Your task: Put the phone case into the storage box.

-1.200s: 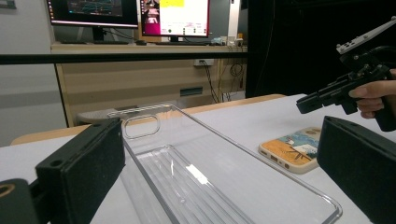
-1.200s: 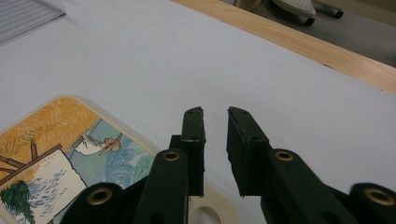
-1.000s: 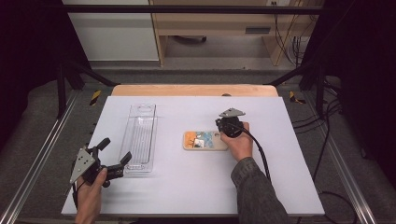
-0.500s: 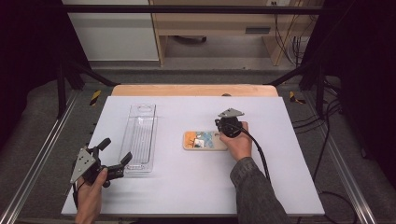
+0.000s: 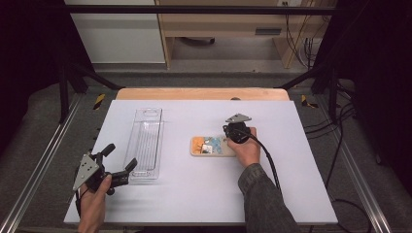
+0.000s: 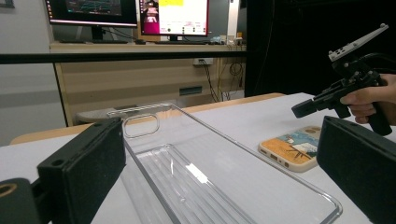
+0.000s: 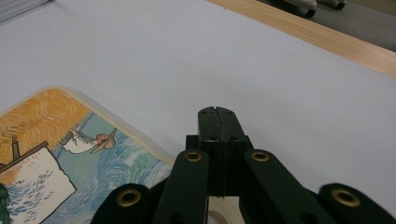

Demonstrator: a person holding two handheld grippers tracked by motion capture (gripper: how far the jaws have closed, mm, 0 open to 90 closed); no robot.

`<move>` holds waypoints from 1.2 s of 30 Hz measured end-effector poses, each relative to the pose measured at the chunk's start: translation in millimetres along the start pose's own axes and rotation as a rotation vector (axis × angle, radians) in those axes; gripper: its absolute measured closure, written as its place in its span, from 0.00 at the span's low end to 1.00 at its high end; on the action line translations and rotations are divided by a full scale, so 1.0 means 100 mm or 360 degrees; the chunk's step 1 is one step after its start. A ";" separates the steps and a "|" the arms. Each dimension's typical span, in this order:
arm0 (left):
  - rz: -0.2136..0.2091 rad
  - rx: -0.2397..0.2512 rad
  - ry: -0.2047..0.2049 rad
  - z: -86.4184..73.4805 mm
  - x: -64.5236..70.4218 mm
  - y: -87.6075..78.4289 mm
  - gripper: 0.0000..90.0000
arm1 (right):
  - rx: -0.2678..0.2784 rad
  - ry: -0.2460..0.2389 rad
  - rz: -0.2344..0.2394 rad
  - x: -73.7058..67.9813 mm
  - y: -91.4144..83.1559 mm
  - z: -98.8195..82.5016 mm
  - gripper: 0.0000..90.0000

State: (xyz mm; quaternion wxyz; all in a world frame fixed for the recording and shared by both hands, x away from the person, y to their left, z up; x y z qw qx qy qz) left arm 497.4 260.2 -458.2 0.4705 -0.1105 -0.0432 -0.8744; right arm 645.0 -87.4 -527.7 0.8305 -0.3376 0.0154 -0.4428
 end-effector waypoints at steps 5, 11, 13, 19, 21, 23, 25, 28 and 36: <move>-0.0002 -0.0001 0.0000 0.00 0.00 0.00 0.01 | -0.0010 -0.0006 -0.0008 0.01 0.01 -0.01 1.00; 0.0000 -0.0004 0.0002 0.00 -0.01 0.00 0.01 | -0.0016 -0.0008 -0.0004 0.02 0.02 -0.03 1.00; 0.0000 -0.0004 0.0002 0.00 -0.01 0.00 0.01 | -0.0016 -0.0012 0.0000 0.02 0.03 -0.03 1.00; 0.0000 -0.0002 -0.0002 0.00 -0.01 0.00 0.01 | -0.0029 -0.0012 0.0005 0.01 0.06 -0.06 1.00; -0.0001 -0.0001 -0.0002 0.00 -0.01 0.00 0.01 | -0.0039 -0.0014 0.0011 -0.01 0.07 -0.07 1.00; -0.0003 -0.0002 0.0001 0.00 -0.01 0.00 0.01 | -0.0041 -0.0024 0.0019 -0.03 0.08 -0.08 1.00; -0.0003 -0.0002 0.0000 0.00 -0.01 0.00 0.01 | -0.0046 -0.0021 0.0023 -0.04 0.09 -0.08 1.00; 0.0001 -0.0001 0.0001 0.00 -0.01 -0.01 0.01 | -0.0056 -0.0029 0.0028 -0.04 0.10 -0.09 1.00; -0.0005 -0.0006 0.0007 0.00 0.00 0.00 0.01 | -0.0092 -0.0033 0.0043 -0.05 0.12 -0.13 1.00</move>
Point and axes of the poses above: each handheld gripper's, and its own axes: y roughly forward along the jaws, z roughly out of its top, x roughly to its right, the point moved 9 cm from there along y, roughly forward along the jaws, and after that the axes turned 14 degrees about -y, right-handed, at the moved point
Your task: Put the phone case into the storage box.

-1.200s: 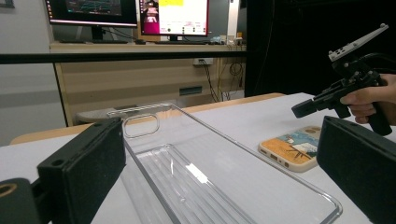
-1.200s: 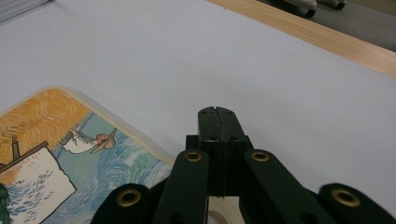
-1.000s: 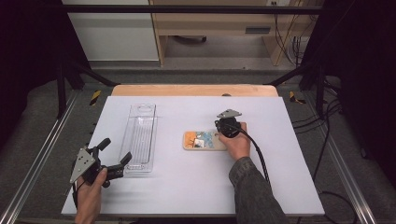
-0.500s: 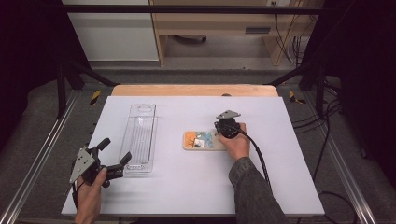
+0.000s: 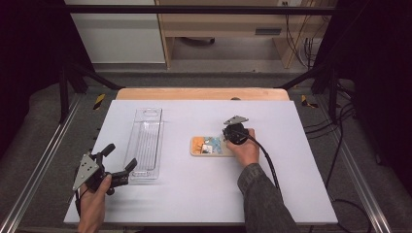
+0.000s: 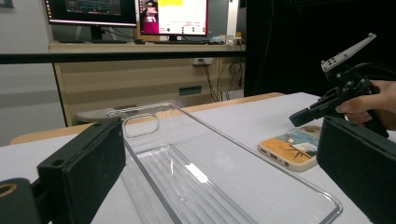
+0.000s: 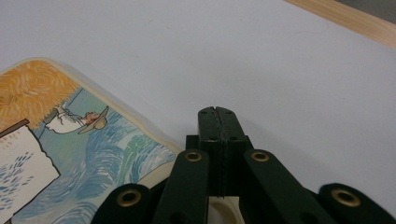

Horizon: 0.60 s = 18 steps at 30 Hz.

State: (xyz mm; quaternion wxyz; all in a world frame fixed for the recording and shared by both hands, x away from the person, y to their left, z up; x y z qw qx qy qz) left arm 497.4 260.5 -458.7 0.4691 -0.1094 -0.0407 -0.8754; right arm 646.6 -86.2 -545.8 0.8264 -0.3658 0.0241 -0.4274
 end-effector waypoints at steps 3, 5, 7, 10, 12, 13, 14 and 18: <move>0.0000 -0.0002 0.0001 0.00 0.00 0.00 0.01 | -0.0013 -0.0002 0.0009 -0.01 0.01 -0.01 1.00; 0.0000 -0.0002 0.0000 0.00 0.00 0.00 0.01 | -0.0013 -0.0010 0.0016 -0.02 0.02 -0.01 1.00; 0.0001 -0.0002 -0.0001 0.00 0.00 0.00 0.01 | -0.0013 -0.0007 0.0020 -0.02 0.02 -0.01 1.00; 0.0000 -0.0002 0.0000 0.00 0.00 0.00 0.01 | -0.0010 -0.0012 0.0032 -0.03 0.02 -0.01 1.00; 0.0000 -0.0004 0.0002 0.00 0.00 0.00 0.01 | -0.0009 -0.0009 0.0048 -0.05 0.01 -0.01 1.00; 0.0000 -0.0005 0.0001 -0.01 0.00 0.00 0.01 | -0.0008 -0.0014 0.0054 -0.06 0.01 0.00 1.00; -0.0002 -0.0005 0.0000 -0.01 0.00 0.00 0.01 | -0.0007 -0.0018 0.0058 -0.06 0.01 0.00 1.00; -0.0004 -0.0006 0.0002 -0.01 0.01 0.01 0.01 | -0.0002 -0.0016 0.0075 -0.08 0.02 0.01 1.00</move>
Point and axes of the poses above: each handheld gripper's, and its own axes: y roughly forward along the jaws, z roughly out of its top, x roughly to its right, the point moved 9 cm from there along y, roughly forward along the jaws, and after that the axes turned 14 degrees about -y, right-handed, at the moved point
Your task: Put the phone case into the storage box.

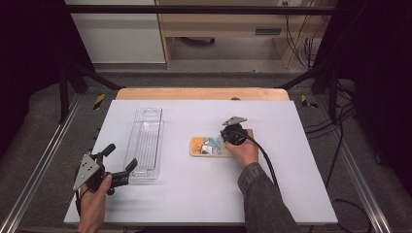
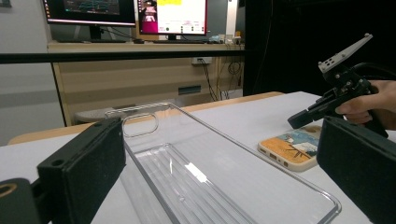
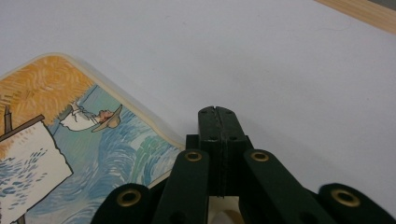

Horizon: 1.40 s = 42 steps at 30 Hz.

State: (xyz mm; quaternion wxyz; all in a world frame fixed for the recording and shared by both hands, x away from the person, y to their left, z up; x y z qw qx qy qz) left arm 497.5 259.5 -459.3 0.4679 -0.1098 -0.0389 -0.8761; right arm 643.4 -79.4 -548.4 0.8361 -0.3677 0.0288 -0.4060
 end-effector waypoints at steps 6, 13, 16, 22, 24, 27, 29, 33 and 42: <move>0.0001 -0.0001 0.0002 0.00 0.00 0.00 0.01 | 0.0007 0.0016 0.0032 -0.06 0.03 0.02 1.00; 0.0004 -0.0001 0.0001 0.00 -0.01 0.00 0.01 | 0.0015 -0.0014 0.0073 -0.15 0.03 0.07 1.00; 0.0001 -0.0005 0.0002 0.00 0.00 0.00 0.01 | 0.0018 -0.0023 0.0080 -0.17 0.03 0.08 1.00; -0.0002 -0.0004 0.0003 0.00 0.00 0.01 0.01 | 0.0010 -0.0039 0.0125 -0.21 0.03 0.08 1.00; 0.0000 -0.0006 0.0003 0.00 0.00 0.00 0.01 | 0.0003 -0.0056 0.0146 -0.25 0.04 0.08 1.00; 0.0003 -0.0004 0.0001 0.00 -0.01 0.00 0.01 | -0.0003 -0.0078 0.0165 -0.30 0.03 0.08 1.00; 0.0005 -0.0003 -0.0002 0.00 -0.01 0.00 0.01 | -0.0006 -0.0091 0.0188 -0.35 0.01 0.09 1.00; 0.0005 -0.0004 0.0000 0.00 -0.01 0.00 0.01 | -0.0022 -0.0123 0.0223 -0.43 -0.03 0.09 1.00; 0.0004 -0.0005 0.0002 0.00 -0.01 0.00 0.01 | -0.0061 -0.0157 0.0271 -0.57 -0.11 0.07 1.00</move>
Point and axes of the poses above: each handheld gripper's, and its own axes: y roughly forward along the jaws, z roughly out of its top, x roughly to its right, the point moved 9 cm from there along y, roughly forward along the jaws, and after that the axes turned 14 degrees about -y, right-handed, at the moved point
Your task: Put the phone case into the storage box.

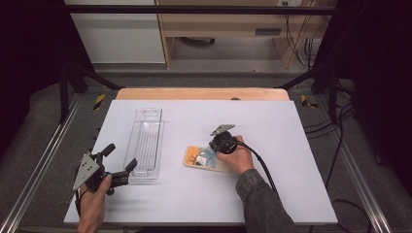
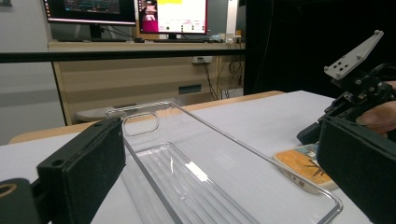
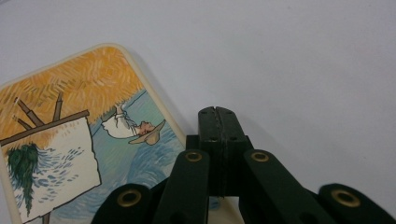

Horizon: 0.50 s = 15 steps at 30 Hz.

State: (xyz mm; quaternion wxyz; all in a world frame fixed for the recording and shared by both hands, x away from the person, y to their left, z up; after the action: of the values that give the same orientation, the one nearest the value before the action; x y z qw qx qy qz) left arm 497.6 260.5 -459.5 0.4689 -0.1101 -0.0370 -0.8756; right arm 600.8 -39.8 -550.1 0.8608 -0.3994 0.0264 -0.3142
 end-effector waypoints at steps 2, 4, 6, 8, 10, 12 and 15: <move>0.0000 0.0000 0.0000 0.00 0.00 0.00 0.01 | -0.0002 -0.0006 0.0010 -0.04 -0.01 0.00 1.00; -0.0001 0.0000 0.0000 0.00 0.00 0.00 0.01 | -0.0024 -0.0017 0.0016 -0.07 -0.03 0.00 1.00; -0.0002 0.0000 0.0001 0.00 0.00 0.00 0.01 | -0.0032 -0.0019 0.0018 -0.09 -0.03 0.00 1.00; -0.0002 0.0002 0.0001 0.00 0.01 0.00 0.01 | -0.0036 -0.0006 0.0027 -0.10 -0.04 0.00 1.00; -0.0002 0.0001 0.0001 0.00 0.01 0.00 0.01 | -0.0049 -0.0007 0.0031 -0.12 -0.05 -0.01 1.00; -0.0003 0.0001 0.0000 0.00 0.01 0.00 0.01 | -0.0054 -0.0003 0.0042 -0.14 -0.06 -0.01 1.00; -0.0003 -0.0003 0.0003 0.00 0.01 0.00 0.01 | -0.0057 -0.0018 0.0046 -0.17 -0.08 -0.02 1.00</move>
State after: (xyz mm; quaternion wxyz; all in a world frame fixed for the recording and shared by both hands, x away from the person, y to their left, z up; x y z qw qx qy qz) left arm 497.5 259.6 -459.9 0.4680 -0.1096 -0.0357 -0.8762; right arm 582.7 -35.4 -549.2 0.8582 -0.4159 0.0331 -0.2989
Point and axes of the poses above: each handheld gripper's, and its own axes: y roughly forward along the jaws, z roughly out of its top, x roughly to its right, the point moved 9 cm from there along y, roughly forward along the jaws, and after that the axes turned 14 degrees about -y, right-handed, at the moved point
